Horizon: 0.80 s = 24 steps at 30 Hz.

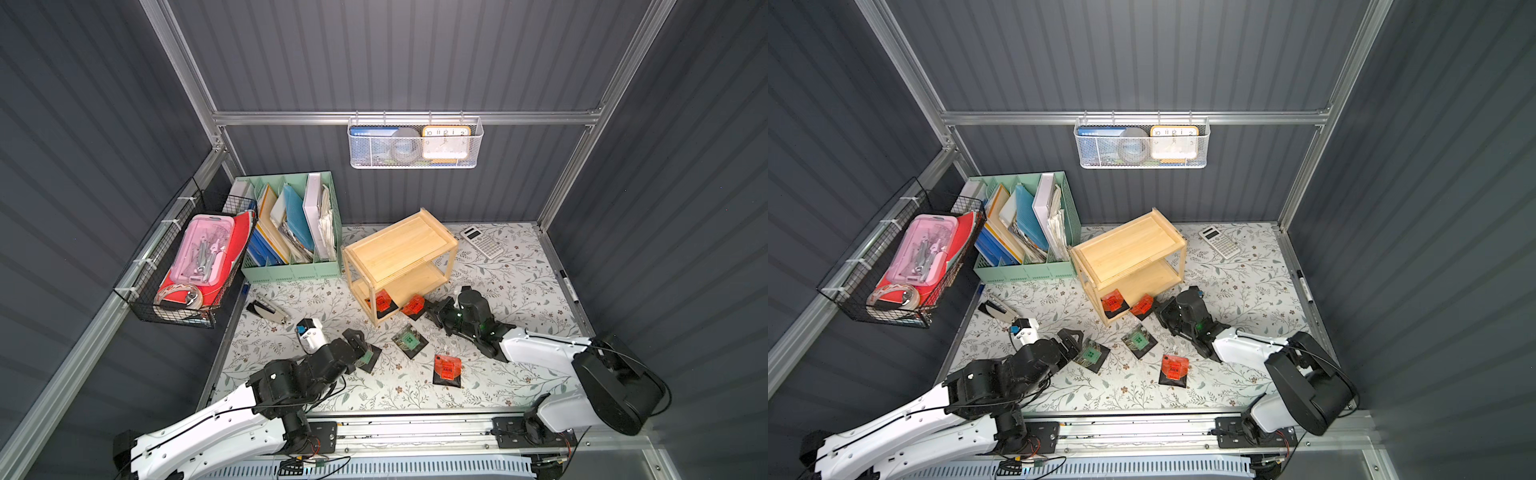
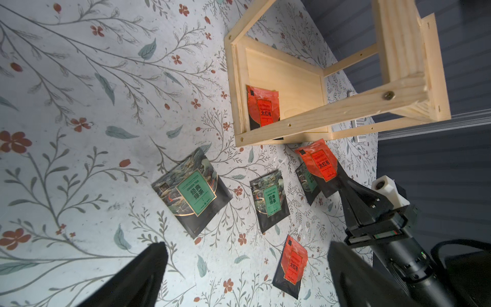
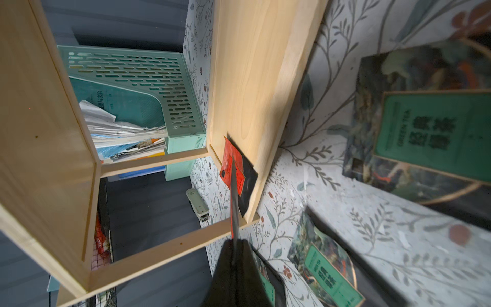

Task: Place the tea bags on the shelf by color
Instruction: Place the tea bag on the shelf.

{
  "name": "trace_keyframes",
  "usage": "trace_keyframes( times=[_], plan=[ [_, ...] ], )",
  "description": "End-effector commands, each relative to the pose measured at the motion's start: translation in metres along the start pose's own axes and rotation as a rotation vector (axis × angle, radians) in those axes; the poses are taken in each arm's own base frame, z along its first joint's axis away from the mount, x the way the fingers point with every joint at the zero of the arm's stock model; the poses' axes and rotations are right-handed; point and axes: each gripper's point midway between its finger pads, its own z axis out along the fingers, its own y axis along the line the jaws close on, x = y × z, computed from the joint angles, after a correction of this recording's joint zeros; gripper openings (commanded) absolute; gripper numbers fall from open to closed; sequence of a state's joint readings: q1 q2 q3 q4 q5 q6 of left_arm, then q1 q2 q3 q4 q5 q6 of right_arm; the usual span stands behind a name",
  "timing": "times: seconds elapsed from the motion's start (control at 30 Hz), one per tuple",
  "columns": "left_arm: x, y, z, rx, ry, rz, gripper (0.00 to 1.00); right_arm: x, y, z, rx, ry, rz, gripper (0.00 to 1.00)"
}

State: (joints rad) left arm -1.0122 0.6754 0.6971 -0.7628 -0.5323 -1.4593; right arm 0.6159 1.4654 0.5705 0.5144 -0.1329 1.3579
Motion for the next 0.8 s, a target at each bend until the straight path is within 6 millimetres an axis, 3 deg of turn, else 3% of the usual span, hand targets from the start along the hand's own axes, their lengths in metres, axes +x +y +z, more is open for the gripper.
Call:
trace_keyframes(
  times=[0.0, 0.37, 0.77],
  plan=[
    [-0.014, -0.001, -0.004, -0.024, -0.039, 0.077, 1.0, -0.012, 0.022, 0.011, -0.077, -0.035, 0.017, 0.0],
    [-0.039, -0.014, 0.034, -0.063, 0.06, 0.176, 1.0, -0.032, 0.026, 0.043, -0.076, -0.082, 0.021, 0.0],
    [-0.06, -0.01, 0.063, -0.072, 0.12, 0.182, 1.0, -0.045, 0.026, 0.073, -0.073, -0.095, 0.033, 0.0]
  ],
)
